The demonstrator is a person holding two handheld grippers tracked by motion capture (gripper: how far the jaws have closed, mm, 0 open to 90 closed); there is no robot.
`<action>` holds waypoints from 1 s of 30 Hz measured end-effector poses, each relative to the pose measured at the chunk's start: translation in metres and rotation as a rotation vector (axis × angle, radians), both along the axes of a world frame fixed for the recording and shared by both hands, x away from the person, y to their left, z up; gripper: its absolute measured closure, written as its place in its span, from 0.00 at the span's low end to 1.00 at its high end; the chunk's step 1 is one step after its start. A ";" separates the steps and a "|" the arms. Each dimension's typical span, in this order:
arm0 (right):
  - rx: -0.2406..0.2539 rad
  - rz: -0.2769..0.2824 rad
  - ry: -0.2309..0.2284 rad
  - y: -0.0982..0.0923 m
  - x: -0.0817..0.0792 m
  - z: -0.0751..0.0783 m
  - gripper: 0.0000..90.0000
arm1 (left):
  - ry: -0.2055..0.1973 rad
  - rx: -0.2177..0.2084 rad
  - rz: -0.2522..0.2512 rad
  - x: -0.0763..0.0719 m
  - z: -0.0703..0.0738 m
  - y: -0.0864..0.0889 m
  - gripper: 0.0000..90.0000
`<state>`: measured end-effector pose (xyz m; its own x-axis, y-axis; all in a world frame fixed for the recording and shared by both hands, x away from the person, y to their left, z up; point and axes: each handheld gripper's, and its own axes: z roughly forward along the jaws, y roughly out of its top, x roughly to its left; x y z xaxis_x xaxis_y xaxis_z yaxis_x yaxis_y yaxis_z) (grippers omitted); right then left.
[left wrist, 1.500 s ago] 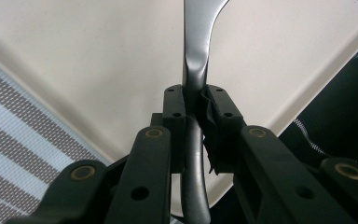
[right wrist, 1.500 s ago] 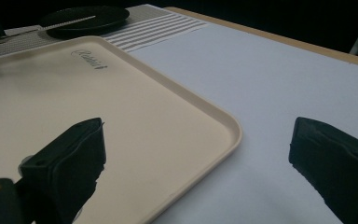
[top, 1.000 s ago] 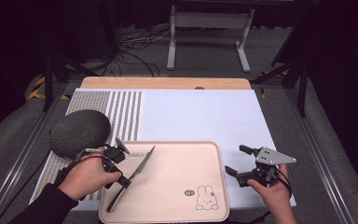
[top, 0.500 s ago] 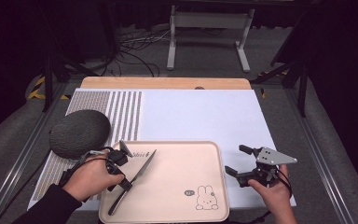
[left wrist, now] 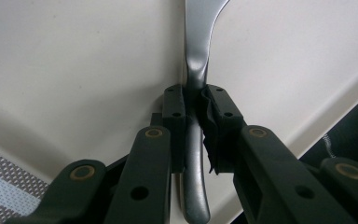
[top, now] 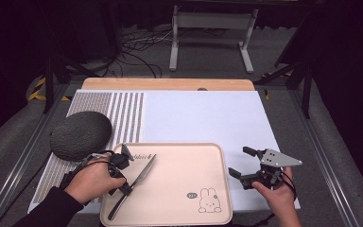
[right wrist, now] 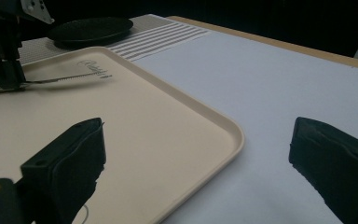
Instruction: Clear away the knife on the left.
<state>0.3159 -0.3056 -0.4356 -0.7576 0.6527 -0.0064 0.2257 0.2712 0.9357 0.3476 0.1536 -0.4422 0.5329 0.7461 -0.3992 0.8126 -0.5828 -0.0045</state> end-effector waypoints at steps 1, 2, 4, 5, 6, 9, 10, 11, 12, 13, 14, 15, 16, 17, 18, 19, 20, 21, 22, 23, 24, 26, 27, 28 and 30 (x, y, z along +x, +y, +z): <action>0.002 -0.002 0.001 0.000 0.000 0.000 0.05 | 0.003 0.003 -0.002 0.000 -0.001 0.000 0.89; 0.003 -0.002 0.002 0.000 0.000 0.000 0.05 | 0.010 0.004 -0.001 -0.001 -0.002 -0.001 0.89; 0.004 -0.001 0.001 0.000 0.000 0.000 0.05 | 0.012 0.006 -0.001 -0.001 -0.003 -0.001 0.89; 0.005 0.000 0.001 0.000 0.000 0.000 0.05 | 0.012 0.009 0.000 0.000 -0.003 0.000 0.89; 0.005 0.001 0.000 0.000 0.000 0.000 0.05 | 0.010 0.010 -0.001 0.000 -0.003 0.000 0.89; 0.004 -0.002 0.004 0.000 0.000 -0.001 0.05 | 0.014 0.002 0.001 0.001 -0.004 0.001 0.89; 0.005 -0.003 0.005 0.000 0.001 -0.001 0.05 | 0.018 0.003 0.004 0.001 -0.004 0.002 0.89; 0.004 -0.005 0.006 0.000 0.001 -0.001 0.05 | 0.011 0.006 0.002 0.002 -0.004 0.003 0.89; 0.005 -0.005 0.007 -0.001 0.001 -0.001 0.05 | 0.014 0.005 0.007 0.001 -0.004 0.002 0.89; 0.005 -0.004 0.007 -0.001 0.001 -0.001 0.05 | 0.013 0.005 0.008 0.001 -0.003 0.003 0.89; 0.005 -0.004 0.006 0.000 0.000 -0.001 0.05 | 0.015 0.004 0.009 0.001 -0.003 0.003 0.89; 0.005 -0.004 0.006 0.000 0.000 -0.001 0.05 | 0.015 0.004 0.009 0.001 -0.003 0.003 0.88; 0.006 -0.002 0.007 0.000 0.000 -0.001 0.05 | 0.014 -0.003 0.005 0.001 -0.003 0.003 0.87; 0.005 -0.002 0.008 0.000 0.000 -0.001 0.05 | -0.008 -0.016 0.010 0.000 0.000 0.003 0.84; 0.005 -0.003 0.009 0.000 0.000 -0.001 0.05 | -0.022 -0.027 0.012 -0.001 0.002 0.002 0.81; 0.004 -0.004 0.010 0.000 0.000 -0.001 0.05 | -0.036 -0.039 0.006 -0.002 0.003 0.002 0.76; 0.006 -0.003 0.011 0.000 0.001 -0.002 0.05 | -0.049 -0.046 0.000 -0.003 0.004 0.001 0.74; 0.005 -0.004 0.011 0.000 0.001 -0.002 0.05 | -0.062 -0.049 -0.007 -0.003 0.005 0.001 0.71; 0.005 -0.002 0.009 0.000 0.001 -0.002 0.05 | -0.094 -0.059 -0.013 -0.004 0.005 0.000 0.68; 0.005 0.000 0.009 0.000 0.001 -0.002 0.05 | -0.127 -0.076 -0.015 -0.005 0.005 -0.001 0.60; 0.005 0.000 0.009 0.000 0.001 -0.002 0.05 | -0.127 -0.076 -0.015 -0.005 0.005 -0.001 0.50; 0.004 -0.002 0.010 0.000 0.001 -0.002 0.05 | -0.212 -0.131 -0.030 -0.007 0.007 -0.004 0.38; 0.003 -0.003 0.010 0.000 0.001 -0.002 0.05 | -0.248 -0.149 -0.048 -0.007 0.007 -0.005 0.34; 0.003 -0.004 0.008 0.000 0.001 -0.002 0.05 | -0.277 -0.160 -0.076 -0.007 0.006 -0.006 0.29; 0.004 -0.004 0.008 0.000 0.001 -0.002 0.05 | -0.345 -0.163 -0.129 -0.006 0.006 -0.007 0.21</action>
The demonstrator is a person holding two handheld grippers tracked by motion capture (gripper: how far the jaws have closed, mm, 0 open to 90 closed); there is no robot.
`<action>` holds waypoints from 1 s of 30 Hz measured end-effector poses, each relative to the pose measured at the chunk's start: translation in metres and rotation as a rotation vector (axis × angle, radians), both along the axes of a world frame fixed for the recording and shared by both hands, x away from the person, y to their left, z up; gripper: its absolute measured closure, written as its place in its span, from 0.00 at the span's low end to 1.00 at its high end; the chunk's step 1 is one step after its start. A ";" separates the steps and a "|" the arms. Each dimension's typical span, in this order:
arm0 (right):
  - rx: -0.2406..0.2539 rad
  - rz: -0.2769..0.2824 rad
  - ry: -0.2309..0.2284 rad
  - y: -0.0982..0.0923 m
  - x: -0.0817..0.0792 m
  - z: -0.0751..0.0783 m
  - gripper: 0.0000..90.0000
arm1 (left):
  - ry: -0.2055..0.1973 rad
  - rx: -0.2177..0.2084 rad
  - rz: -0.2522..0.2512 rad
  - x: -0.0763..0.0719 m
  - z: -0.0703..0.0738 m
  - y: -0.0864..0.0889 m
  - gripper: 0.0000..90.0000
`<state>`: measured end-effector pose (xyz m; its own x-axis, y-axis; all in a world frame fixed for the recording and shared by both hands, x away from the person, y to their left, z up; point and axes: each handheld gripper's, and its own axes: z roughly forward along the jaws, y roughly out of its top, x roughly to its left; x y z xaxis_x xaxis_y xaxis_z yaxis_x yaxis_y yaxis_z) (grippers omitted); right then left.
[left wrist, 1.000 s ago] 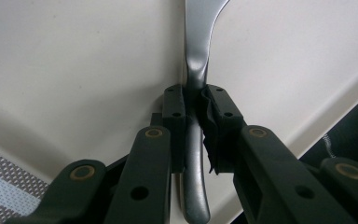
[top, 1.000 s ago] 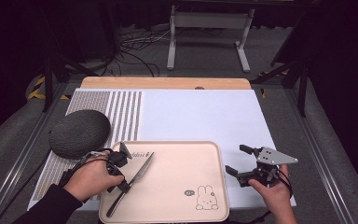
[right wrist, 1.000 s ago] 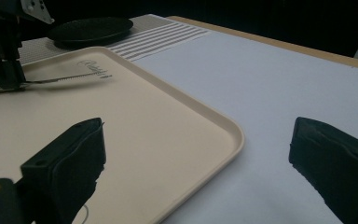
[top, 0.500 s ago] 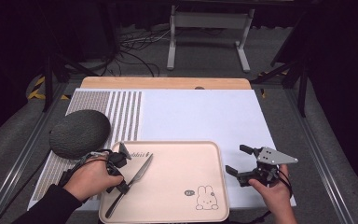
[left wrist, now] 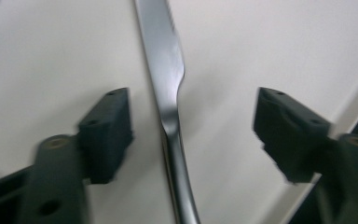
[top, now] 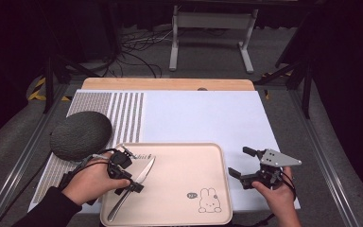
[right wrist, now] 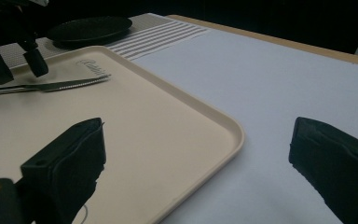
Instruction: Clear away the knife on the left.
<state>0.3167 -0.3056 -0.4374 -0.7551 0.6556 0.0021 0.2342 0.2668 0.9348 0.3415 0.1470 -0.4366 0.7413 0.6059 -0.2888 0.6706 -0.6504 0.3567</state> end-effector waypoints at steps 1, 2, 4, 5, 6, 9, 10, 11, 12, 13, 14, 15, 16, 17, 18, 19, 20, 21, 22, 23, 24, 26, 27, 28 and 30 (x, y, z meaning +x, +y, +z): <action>-0.001 0.001 -0.001 0.000 0.000 0.000 0.05 | -0.043 0.002 -0.038 0.000 0.000 -0.001 0.22; -0.002 0.001 -0.002 0.000 0.000 0.000 0.05 | -0.060 -0.009 -0.060 0.000 -0.001 -0.002 0.22; -0.003 0.002 0.000 0.000 0.000 -0.001 0.05 | -0.082 -0.064 -0.086 -0.001 -0.002 -0.005 0.21; -0.002 0.002 0.000 0.000 0.000 -0.001 0.05 | -0.101 -0.100 -0.090 -0.001 -0.002 -0.007 0.21; -0.001 0.002 0.001 0.000 0.001 -0.001 0.05 | -0.123 -0.124 -0.109 -0.001 -0.003 -0.008 0.23; -0.001 0.003 0.002 0.000 0.001 -0.001 0.05 | -0.188 -0.145 -0.165 -0.002 -0.004 -0.012 0.35; -0.001 0.003 0.002 0.000 0.000 -0.001 0.05 | -0.188 -0.145 -0.165 -0.002 -0.004 -0.012 0.40; -0.001 0.003 0.002 0.000 0.000 -0.001 0.05 | -0.197 -0.148 -0.185 -0.002 -0.004 -0.013 0.48; -0.002 0.002 0.002 0.000 0.000 -0.001 0.05 | -0.227 -0.141 -0.228 -0.002 -0.006 -0.015 0.54; -0.002 0.003 0.002 0.000 0.000 -0.001 0.05 | -0.236 -0.137 -0.244 -0.002 -0.007 -0.016 0.61; -0.002 0.003 0.003 0.000 0.000 -0.001 0.05 | -0.272 -0.127 -0.281 -0.003 -0.008 -0.018 0.68; -0.002 0.002 0.003 0.000 0.001 -0.001 0.05 | -0.300 -0.112 -0.295 -0.005 -0.008 -0.019 0.79; -0.003 0.002 0.003 0.000 0.001 -0.001 0.05 | -0.295 -0.091 -0.301 -0.006 -0.008 -0.020 0.90; -0.002 0.002 0.002 0.000 0.001 -0.001 0.05 | -0.303 -0.090 -0.316 -0.007 -0.009 -0.022 0.95; -0.002 0.002 0.002 0.000 0.000 -0.001 0.05 | -0.306 -0.081 -0.329 -0.007 -0.010 -0.022 0.99; -0.002 0.002 0.002 0.000 0.000 -0.001 0.05 | -0.306 -0.081 -0.329 -0.007 -0.010 -0.022 1.00; -0.001 0.003 0.001 0.000 0.001 -0.001 0.05 | -0.296 -0.064 -0.327 -0.007 -0.012 -0.023 1.00; -0.001 0.003 0.001 0.000 0.001 -0.001 0.05 | -0.295 -0.054 -0.329 -0.007 -0.013 -0.023 1.00; -0.001 0.002 0.001 0.000 0.001 -0.001 0.05 | -0.291 -0.048 -0.327 -0.007 -0.015 -0.023 1.00; -0.001 0.003 0.001 0.000 0.001 -0.001 0.05 | -0.287 -0.038 -0.327 -0.006 -0.016 -0.023 1.00; -0.002 0.003 0.000 0.000 0.000 -0.001 0.05 | -0.289 -0.034 -0.325 -0.006 -0.017 -0.023 1.00; -0.002 0.002 0.000 0.000 0.000 -0.001 0.05 | -0.288 -0.025 -0.325 -0.005 -0.018 -0.022 1.00; -0.002 0.002 0.000 0.000 0.000 -0.001 0.05 | -0.286 -0.019 -0.317 -0.006 -0.018 -0.021 1.00; -0.003 0.002 0.001 0.000 0.001 -0.001 0.05 | -0.286 -0.017 -0.318 -0.006 -0.018 -0.021 1.00; -0.002 0.002 0.001 0.000 0.001 -0.001 0.05 | -0.298 -0.008 -0.325 -0.005 -0.018 -0.020 1.00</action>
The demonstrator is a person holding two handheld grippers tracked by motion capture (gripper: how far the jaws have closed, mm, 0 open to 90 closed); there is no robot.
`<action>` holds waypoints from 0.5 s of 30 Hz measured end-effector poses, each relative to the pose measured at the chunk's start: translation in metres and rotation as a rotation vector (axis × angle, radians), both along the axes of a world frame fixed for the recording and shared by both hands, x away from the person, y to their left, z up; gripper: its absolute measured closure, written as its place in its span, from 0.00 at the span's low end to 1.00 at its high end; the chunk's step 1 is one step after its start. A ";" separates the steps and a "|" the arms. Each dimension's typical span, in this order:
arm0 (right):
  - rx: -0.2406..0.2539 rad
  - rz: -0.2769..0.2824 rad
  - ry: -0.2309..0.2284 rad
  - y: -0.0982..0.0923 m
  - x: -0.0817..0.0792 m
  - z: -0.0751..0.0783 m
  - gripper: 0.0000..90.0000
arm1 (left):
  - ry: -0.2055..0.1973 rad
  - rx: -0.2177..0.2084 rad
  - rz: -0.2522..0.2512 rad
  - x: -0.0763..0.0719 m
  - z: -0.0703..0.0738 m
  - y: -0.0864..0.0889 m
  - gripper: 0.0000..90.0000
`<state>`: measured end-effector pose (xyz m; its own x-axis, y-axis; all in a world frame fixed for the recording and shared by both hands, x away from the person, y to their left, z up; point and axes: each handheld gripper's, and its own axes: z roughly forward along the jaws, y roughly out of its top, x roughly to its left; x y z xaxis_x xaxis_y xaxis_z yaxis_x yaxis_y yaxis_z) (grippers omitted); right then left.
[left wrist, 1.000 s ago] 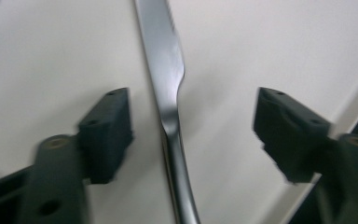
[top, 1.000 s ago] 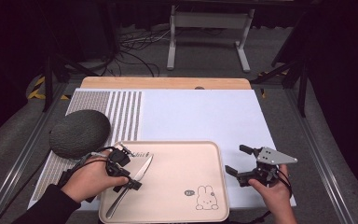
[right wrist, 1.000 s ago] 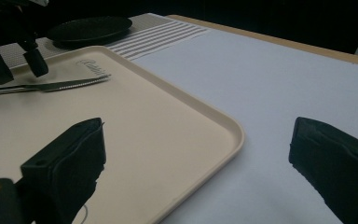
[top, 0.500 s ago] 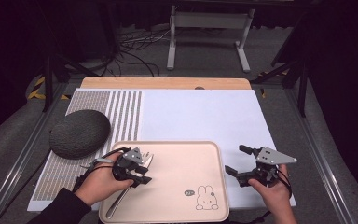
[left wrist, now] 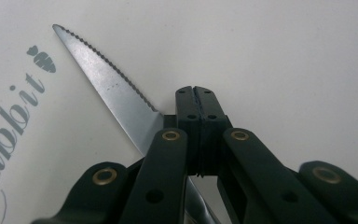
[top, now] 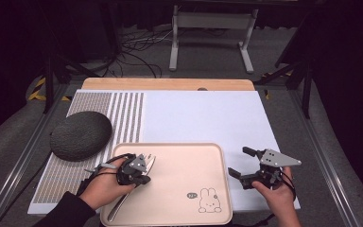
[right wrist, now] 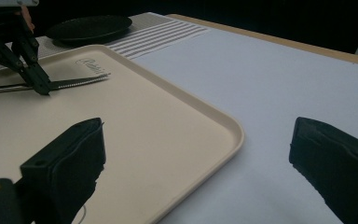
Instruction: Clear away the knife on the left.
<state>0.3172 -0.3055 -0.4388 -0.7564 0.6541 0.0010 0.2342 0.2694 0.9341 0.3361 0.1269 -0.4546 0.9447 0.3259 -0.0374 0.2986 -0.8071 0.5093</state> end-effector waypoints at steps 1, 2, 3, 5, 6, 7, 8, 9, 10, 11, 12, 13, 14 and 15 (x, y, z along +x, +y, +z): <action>-0.001 0.000 0.000 0.000 0.000 0.000 0.05 | -0.005 0.004 -0.002 0.000 0.000 0.000 1.00; -0.001 0.001 0.000 0.000 0.000 0.000 0.05 | -0.007 0.009 -0.001 -0.001 0.000 0.001 1.00; -0.002 0.001 0.000 0.000 0.000 0.000 0.05 | -0.009 0.012 -0.002 -0.001 0.000 0.002 1.00; -0.001 0.001 -0.001 0.000 0.000 0.000 0.05 | -0.016 0.013 -0.003 -0.001 0.000 0.004 1.00; 0.000 0.000 -0.001 0.000 0.000 0.000 0.05 | -0.022 0.013 -0.005 0.000 0.000 0.005 1.00; 0.000 0.000 -0.002 0.000 0.000 0.000 0.05 | -0.021 0.018 -0.007 -0.001 0.000 0.007 1.00; 0.002 0.000 -0.003 0.000 0.000 0.000 0.05 | -0.026 0.019 -0.007 -0.001 0.000 0.008 1.00; 0.002 0.000 -0.001 0.000 0.000 0.000 0.05 | -0.024 0.024 -0.006 -0.002 0.000 0.009 1.00; 0.001 0.001 0.001 0.000 0.000 0.000 0.05 | -0.025 0.030 -0.012 -0.003 0.001 0.011 1.00; 0.000 0.001 0.002 0.000 0.000 0.000 0.05 | -0.030 0.034 -0.015 -0.003 0.001 0.012 1.00; 0.000 0.001 0.002 0.000 0.000 0.000 0.05 | -0.028 0.034 -0.013 -0.004 0.001 0.013 1.00; -0.001 0.001 0.002 0.000 0.000 -0.001 0.05 | -0.028 0.036 -0.014 -0.004 0.001 0.014 1.00; -0.002 0.001 0.001 0.000 0.001 -0.001 0.05 | -0.024 0.042 -0.013 -0.005 0.001 0.016 1.00; -0.001 0.001 0.001 0.000 0.001 -0.001 0.05 | -0.022 0.038 -0.011 -0.005 0.001 0.018 1.00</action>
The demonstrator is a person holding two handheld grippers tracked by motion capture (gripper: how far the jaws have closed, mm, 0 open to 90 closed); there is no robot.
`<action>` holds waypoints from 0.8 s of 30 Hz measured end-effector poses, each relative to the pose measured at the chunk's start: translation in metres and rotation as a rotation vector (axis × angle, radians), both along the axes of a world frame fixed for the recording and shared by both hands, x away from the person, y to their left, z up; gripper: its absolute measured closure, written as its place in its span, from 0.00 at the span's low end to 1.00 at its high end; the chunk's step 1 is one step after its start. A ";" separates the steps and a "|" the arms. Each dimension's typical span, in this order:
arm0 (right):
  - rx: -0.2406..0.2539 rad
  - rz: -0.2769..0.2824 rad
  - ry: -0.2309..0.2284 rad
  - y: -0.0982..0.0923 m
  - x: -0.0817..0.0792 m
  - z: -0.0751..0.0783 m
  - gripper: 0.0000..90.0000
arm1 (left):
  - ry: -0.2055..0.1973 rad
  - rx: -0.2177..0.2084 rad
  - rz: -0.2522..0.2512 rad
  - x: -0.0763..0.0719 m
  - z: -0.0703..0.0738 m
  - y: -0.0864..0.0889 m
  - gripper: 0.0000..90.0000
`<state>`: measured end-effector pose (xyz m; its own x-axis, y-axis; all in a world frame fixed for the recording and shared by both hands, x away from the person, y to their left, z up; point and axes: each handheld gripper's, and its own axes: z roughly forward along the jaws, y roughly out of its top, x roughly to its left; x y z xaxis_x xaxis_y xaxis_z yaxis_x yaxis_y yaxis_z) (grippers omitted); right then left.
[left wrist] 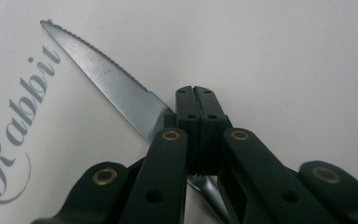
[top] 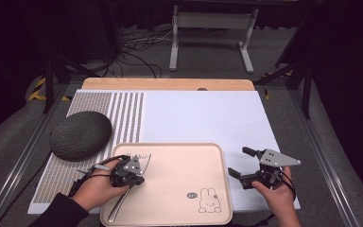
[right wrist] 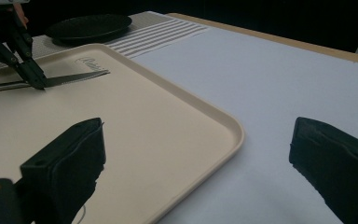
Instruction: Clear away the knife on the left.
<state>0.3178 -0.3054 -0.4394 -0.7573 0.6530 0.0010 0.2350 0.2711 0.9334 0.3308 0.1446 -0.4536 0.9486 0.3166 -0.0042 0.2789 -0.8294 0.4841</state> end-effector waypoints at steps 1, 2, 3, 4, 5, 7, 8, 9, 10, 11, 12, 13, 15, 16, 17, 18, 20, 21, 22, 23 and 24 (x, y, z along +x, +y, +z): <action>0.000 0.000 0.000 0.000 0.000 0.000 0.05 | 0.000 0.000 0.000 0.000 0.000 0.000 1.00; 0.000 0.000 0.000 0.000 0.000 0.000 0.05 | 0.001 -0.003 0.005 0.000 0.000 0.003 1.00; 0.000 0.000 0.000 0.000 0.000 0.000 0.05 | -0.001 0.000 0.002 0.000 0.000 0.005 1.00; -0.001 -0.002 0.000 0.000 0.000 0.000 0.05 | -0.001 0.000 0.002 0.000 0.000 0.005 1.00; -0.001 -0.002 0.000 0.000 0.000 0.000 0.05 | 0.002 -0.003 0.006 0.000 0.000 0.006 1.00; -0.002 -0.001 0.004 0.000 0.000 0.000 0.05 | 0.003 0.000 0.013 -0.001 0.000 0.009 1.00; -0.002 -0.001 0.004 0.000 0.000 0.000 0.05 | 0.005 0.005 0.015 -0.001 0.000 0.012 1.00; -0.001 -0.001 0.005 0.000 0.000 0.000 0.05 | 0.008 0.006 0.019 -0.001 0.000 0.013 1.00; 0.000 -0.001 0.006 0.000 0.000 -0.001 0.05 | 0.012 0.000 0.024 -0.002 0.000 0.015 1.00; 0.000 -0.001 0.007 0.000 0.000 -0.001 0.05 | 0.011 0.002 0.021 -0.001 0.000 0.016 1.00; -0.001 0.000 0.008 0.000 0.000 -0.001 0.05 | 0.011 0.002 0.021 -0.001 0.000 0.016 1.00; 0.000 -0.001 0.008 0.001 0.000 -0.001 0.05 | 0.011 -0.002 0.028 -0.002 -0.001 0.018 1.00; 0.001 -0.001 0.010 0.001 0.000 -0.001 0.05 | 0.011 -0.001 0.026 -0.003 -0.001 0.020 1.00; 0.001 -0.001 0.010 0.001 0.000 -0.001 0.05 | 0.013 -0.006 0.030 -0.003 -0.001 0.021 1.00; 0.002 -0.001 0.010 0.001 0.000 -0.001 0.05 | 0.015 -0.004 0.032 -0.003 -0.001 0.023 1.00; 0.004 0.000 0.010 0.001 0.000 -0.001 0.05 | 0.015 -0.002 0.030 -0.003 -0.001 0.024 1.00; 0.005 -0.002 0.010 0.001 0.000 -0.001 0.05 | 0.019 -0.005 0.042 -0.004 -0.001 0.026 1.00; 0.005 -0.002 0.011 0.001 0.000 -0.001 0.05 | 0.016 -0.007 0.042 -0.004 -0.001 0.028 1.00; 0.006 -0.002 0.011 0.001 0.000 -0.001 0.05 | 0.021 -0.005 0.051 -0.005 -0.001 0.030 1.00; 0.006 -0.002 0.011 0.001 0.000 -0.001 0.05 | 0.021 -0.005 0.051 -0.005 -0.001 0.030 1.00; 0.006 -0.002 0.011 0.001 0.001 -0.002 0.05 | 0.018 -0.002 0.052 -0.005 -0.001 0.033 1.00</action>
